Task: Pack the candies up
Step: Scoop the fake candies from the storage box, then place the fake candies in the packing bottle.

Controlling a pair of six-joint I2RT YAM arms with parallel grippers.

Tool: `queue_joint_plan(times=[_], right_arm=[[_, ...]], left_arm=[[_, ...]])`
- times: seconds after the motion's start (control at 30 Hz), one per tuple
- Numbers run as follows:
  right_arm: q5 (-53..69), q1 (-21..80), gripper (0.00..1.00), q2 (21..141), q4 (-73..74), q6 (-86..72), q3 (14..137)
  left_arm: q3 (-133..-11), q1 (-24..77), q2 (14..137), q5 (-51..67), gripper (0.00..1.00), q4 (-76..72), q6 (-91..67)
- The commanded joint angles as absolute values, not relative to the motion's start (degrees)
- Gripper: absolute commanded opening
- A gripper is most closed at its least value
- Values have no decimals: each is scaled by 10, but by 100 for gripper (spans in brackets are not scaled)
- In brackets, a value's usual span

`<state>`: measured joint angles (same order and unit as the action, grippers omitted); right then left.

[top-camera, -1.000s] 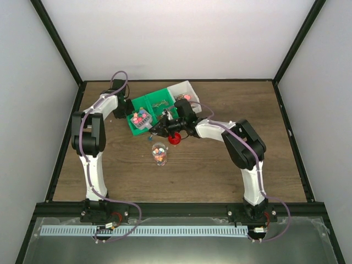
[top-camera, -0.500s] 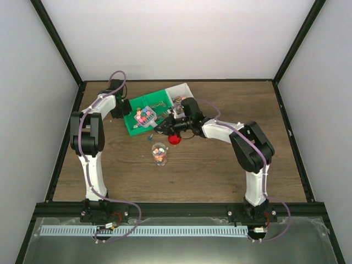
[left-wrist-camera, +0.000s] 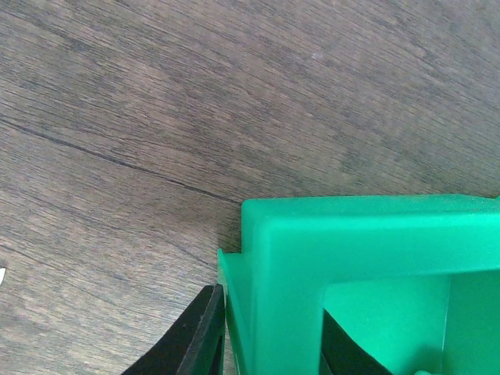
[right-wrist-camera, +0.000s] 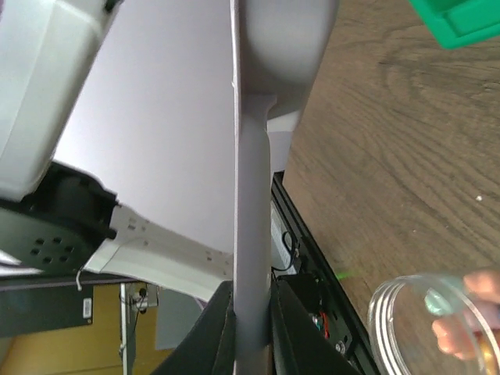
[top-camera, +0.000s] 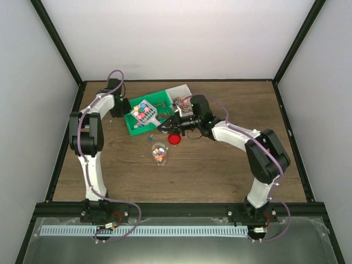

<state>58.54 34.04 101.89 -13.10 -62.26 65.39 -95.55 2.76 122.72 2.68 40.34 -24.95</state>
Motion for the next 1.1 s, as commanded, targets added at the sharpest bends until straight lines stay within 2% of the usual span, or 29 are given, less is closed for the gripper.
queue_joint_plan(times=[0.0, 0.17, 0.47, 0.57, 0.83, 1.07], right_arm=[[629, 331, 1, 957, -96, -557, 639], [643, 320, 1, 886, -42, -522, 601], [645, 285, 1, 780, -31, -522, 509], [635, 285, 1, 756, 20, -492, 503], [566, 285, 1, 692, 283, -359, 547], [519, 285, 1, 663, 386, -312, 558]], left_arm=[[-976, 26, 1224, 29, 24, 398, -251], [-974, 25, 1223, 28, 29, 400, -250], [-964, 25, 1216, 34, 29, 395, -250], [-959, 25, 1212, 32, 29, 393, -250], [-939, 25, 1205, 31, 30, 376, -257], [-949, 25, 1210, 35, 32, 376, -257]])
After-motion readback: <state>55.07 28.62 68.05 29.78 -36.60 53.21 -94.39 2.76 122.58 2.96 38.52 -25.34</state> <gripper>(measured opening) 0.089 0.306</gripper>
